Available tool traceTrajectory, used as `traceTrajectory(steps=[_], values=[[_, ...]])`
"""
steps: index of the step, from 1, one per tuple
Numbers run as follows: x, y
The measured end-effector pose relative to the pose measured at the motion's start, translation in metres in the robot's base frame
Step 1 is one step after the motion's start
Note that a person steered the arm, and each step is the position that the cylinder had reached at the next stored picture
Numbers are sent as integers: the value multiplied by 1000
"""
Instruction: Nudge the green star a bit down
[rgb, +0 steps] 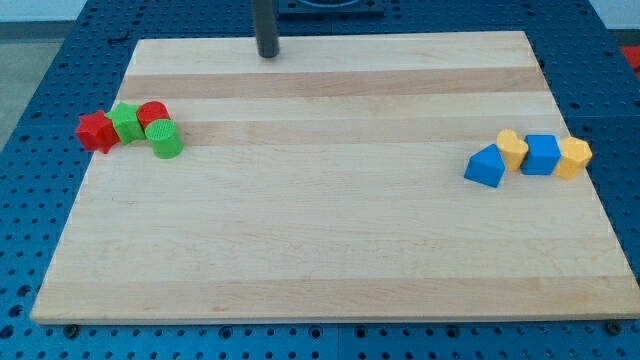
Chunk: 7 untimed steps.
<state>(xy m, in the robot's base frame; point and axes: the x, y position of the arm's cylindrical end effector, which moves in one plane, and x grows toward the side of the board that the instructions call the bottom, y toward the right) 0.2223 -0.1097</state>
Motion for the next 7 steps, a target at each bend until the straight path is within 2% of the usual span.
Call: traceTrajectory(steps=[2,5,6,7], values=[[2,-65],[47,-171],[62,-195],[62,-195]])
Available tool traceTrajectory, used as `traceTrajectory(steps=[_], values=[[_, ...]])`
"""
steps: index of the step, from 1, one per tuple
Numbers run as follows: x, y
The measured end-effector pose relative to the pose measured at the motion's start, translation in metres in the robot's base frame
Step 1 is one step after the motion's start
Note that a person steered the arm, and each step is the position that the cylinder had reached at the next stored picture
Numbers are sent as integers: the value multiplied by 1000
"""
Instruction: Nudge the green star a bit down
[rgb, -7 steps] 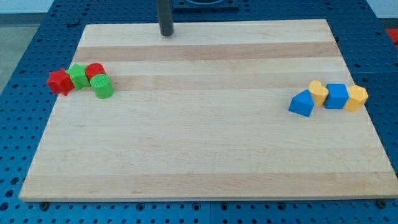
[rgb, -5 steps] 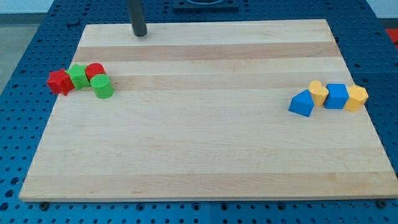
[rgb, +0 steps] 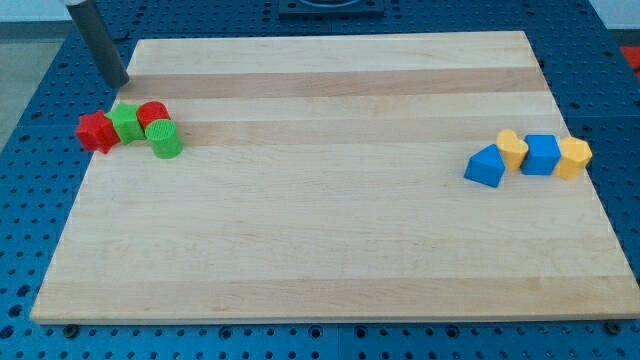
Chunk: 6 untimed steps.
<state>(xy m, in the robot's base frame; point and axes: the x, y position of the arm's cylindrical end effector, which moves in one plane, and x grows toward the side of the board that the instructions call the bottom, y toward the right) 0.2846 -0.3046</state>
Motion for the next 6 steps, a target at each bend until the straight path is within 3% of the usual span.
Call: traceTrajectory(steps=[2,6], values=[[5,0],[114,0]])
